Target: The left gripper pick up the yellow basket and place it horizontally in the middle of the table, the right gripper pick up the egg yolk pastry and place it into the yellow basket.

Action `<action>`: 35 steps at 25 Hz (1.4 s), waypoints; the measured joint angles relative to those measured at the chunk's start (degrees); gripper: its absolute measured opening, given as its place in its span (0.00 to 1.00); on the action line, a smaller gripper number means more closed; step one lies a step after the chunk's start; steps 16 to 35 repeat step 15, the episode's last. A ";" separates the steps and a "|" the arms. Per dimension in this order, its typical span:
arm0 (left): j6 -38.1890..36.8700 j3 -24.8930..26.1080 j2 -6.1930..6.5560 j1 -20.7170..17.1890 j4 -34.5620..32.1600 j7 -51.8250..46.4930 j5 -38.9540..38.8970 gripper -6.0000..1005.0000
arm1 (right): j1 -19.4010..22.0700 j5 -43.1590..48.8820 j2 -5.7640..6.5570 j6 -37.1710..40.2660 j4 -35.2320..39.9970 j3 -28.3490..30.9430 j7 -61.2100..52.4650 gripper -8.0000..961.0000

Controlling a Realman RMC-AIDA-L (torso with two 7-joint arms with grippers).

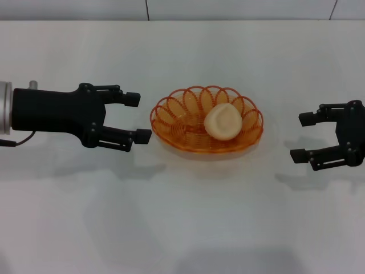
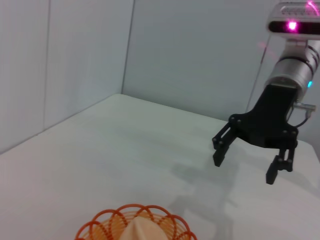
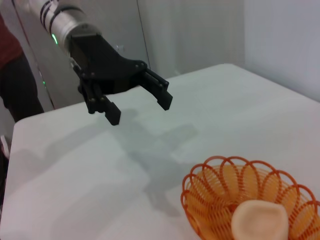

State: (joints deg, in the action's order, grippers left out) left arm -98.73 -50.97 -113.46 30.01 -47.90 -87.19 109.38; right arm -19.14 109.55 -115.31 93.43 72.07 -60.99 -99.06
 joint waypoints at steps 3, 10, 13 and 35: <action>-0.45 0.00 -0.01 0.24 0.00 0.01 0.16 0.88 | -0.17 0.35 0.00 0.12 0.03 0.00 -0.11 0.87; -0.42 0.33 -0.01 0.32 0.00 0.01 0.20 0.88 | -0.25 1.26 0.00 0.17 0.07 0.02 -0.37 0.87; -0.41 0.33 -0.06 0.32 0.00 0.01 0.22 0.88 | -0.29 1.75 0.00 0.16 0.08 0.05 -0.46 0.87; -0.41 0.26 -0.08 0.35 0.00 0.01 0.22 0.88 | -0.29 1.78 0.00 0.16 0.08 0.06 -0.47 0.87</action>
